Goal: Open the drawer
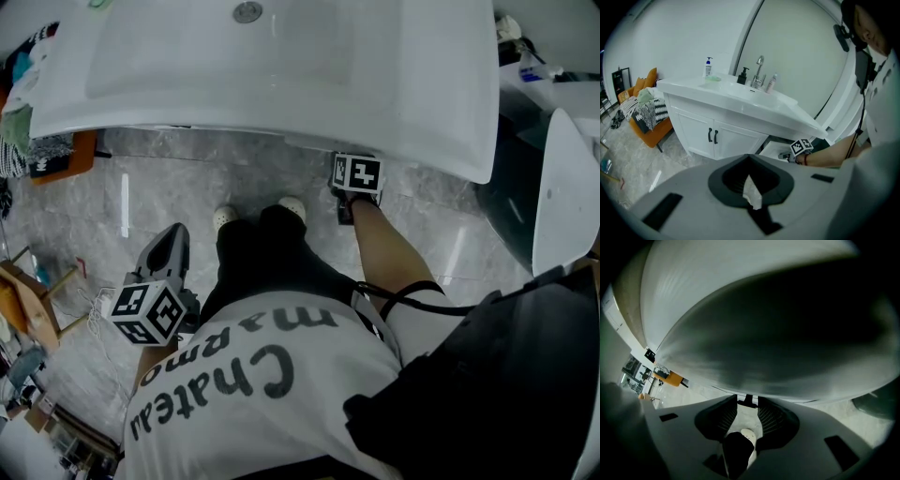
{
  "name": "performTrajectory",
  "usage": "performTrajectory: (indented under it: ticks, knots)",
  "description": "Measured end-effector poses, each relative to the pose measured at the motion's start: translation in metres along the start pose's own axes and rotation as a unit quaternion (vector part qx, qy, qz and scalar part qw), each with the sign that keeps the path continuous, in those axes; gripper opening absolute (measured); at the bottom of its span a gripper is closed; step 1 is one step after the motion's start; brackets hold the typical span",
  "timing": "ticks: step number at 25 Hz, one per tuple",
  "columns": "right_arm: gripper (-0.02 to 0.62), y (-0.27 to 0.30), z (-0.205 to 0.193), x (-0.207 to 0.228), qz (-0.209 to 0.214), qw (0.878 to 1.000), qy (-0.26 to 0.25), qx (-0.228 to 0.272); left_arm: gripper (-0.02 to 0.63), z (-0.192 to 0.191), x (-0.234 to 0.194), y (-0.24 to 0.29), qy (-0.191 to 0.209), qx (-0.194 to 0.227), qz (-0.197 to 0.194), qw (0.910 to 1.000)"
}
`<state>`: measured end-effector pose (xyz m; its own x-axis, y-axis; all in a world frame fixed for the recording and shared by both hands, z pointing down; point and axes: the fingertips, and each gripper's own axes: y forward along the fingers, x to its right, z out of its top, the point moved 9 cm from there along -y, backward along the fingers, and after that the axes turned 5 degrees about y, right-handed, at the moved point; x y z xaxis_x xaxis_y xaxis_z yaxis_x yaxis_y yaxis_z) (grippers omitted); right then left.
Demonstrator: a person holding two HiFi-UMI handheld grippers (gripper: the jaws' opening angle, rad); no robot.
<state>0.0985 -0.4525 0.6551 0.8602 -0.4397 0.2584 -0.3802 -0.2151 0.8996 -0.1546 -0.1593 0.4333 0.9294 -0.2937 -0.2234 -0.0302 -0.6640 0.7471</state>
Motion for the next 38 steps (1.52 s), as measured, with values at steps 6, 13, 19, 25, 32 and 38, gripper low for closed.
performTrajectory:
  ticks: [6,13,19,25,32,38]
  knots:
    - [0.141,0.000,-0.001,0.001,0.001,1.000,-0.001,-0.004,0.008,0.000,0.004,0.002,0.006,-0.003,-0.003,1.0000]
    - [0.141,-0.005,-0.012,0.000,-0.004,1.000,0.005,-0.003,0.008,0.001,0.011,0.004,0.019,-0.003,-0.007,0.9998]
    - [0.140,-0.012,-0.031,-0.002,-0.002,1.000,-0.002,-0.005,0.008,-0.003,0.012,0.002,0.018,-0.003,-0.006,0.9998]
    - [0.138,-0.016,-0.047,-0.006,0.002,1.000,-0.010,-0.007,0.008,-0.007,0.011,0.004,0.018,0.002,-0.007,0.9998]
    - [0.138,-0.015,-0.056,-0.011,0.001,1.000,0.006,-0.001,0.008,-0.018,0.000,-0.003,0.027,-0.005,-0.019,0.9994]
    - [0.138,-0.020,-0.061,-0.007,-0.003,1.000,0.001,-0.010,0.008,-0.038,-0.008,-0.012,0.023,-0.020,-0.036,0.9989]
